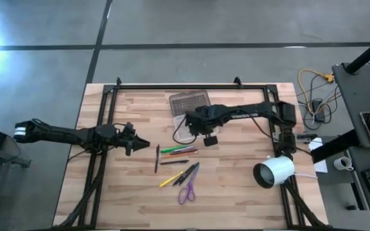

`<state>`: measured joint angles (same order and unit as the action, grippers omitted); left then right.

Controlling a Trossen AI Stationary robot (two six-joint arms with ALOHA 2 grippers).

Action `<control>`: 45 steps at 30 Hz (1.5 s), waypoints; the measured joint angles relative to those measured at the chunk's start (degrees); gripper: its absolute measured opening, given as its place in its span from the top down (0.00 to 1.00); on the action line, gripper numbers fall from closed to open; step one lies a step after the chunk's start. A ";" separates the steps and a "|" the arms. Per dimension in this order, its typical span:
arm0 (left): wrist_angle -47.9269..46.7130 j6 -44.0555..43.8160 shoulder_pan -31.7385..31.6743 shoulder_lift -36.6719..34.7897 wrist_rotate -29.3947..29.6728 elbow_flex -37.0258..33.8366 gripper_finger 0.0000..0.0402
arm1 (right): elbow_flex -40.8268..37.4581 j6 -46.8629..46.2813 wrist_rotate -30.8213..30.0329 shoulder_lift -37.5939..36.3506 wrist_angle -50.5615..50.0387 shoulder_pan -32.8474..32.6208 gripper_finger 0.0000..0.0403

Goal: Pick & place school supplies into a supply box
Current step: Put the black pen into the black supply box, then put the purple scissors into the black supply box

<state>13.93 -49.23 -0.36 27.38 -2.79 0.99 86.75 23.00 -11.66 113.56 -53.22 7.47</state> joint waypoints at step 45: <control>-2.33 -0.85 0.00 1.04 0.02 -0.33 0.78 | 2.24 4.72 15.17 3.48 11.57 -24.14 0.63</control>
<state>11.61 -50.09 -0.36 28.42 -2.77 0.67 88.99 27.72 3.51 117.05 -41.65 -16.66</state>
